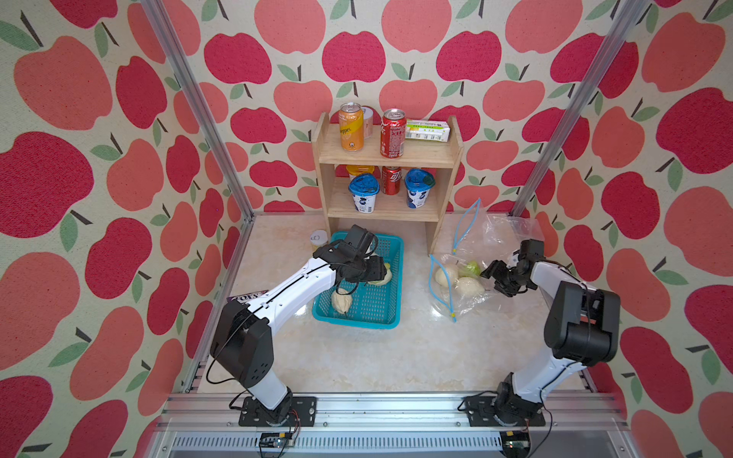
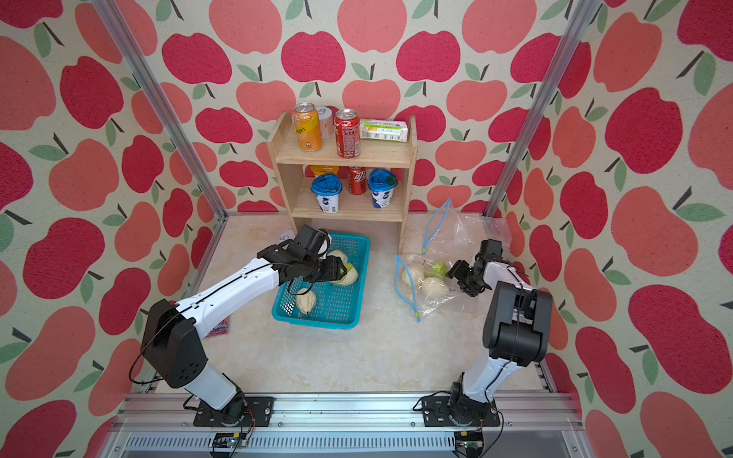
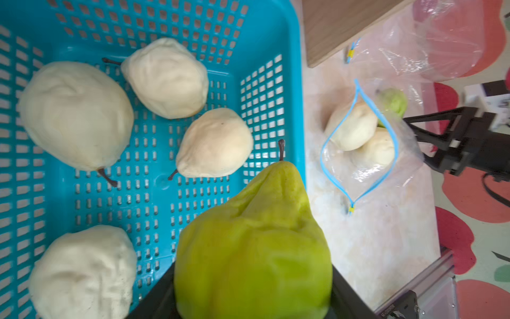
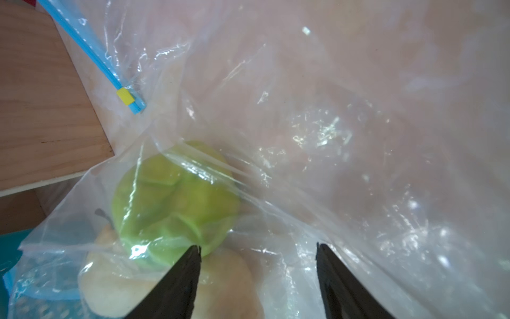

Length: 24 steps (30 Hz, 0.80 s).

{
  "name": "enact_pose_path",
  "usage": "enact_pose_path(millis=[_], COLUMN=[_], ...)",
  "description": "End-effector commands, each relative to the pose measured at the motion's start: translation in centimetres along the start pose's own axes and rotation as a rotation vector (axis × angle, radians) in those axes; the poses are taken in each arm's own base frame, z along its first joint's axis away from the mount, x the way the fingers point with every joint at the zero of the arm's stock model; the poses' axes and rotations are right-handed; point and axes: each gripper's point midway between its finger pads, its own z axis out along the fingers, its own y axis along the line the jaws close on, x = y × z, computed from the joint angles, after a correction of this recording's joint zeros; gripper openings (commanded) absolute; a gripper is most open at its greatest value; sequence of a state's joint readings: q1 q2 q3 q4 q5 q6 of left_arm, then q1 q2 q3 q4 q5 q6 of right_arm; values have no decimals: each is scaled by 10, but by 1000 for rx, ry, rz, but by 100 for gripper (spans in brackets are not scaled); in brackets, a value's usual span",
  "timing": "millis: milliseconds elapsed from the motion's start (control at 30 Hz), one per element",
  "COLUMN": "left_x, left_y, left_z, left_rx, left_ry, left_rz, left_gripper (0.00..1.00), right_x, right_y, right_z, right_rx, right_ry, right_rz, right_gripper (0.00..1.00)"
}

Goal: Open the zip-top bag and take out the pear
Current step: Place the pear in the basket.

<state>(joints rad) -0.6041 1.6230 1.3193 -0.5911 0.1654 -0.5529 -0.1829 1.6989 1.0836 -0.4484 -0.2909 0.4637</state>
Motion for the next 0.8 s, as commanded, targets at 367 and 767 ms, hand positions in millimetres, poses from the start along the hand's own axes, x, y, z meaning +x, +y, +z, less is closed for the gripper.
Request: enact_pose_path(millis=[367,767], left_x=[-3,9], left_y=[12,-121], left_z=[4,-11], left_rx=[49,252], left_ry=[-19,16], left_rz=[35,141], left_gripper=[86,63], right_x=[12,15], right_y=[41,30], right_z=[-56,-26], right_rx=[7,-18], right_ry=[-42,14], right_rz=[-157,-114], right_gripper=[52,9])
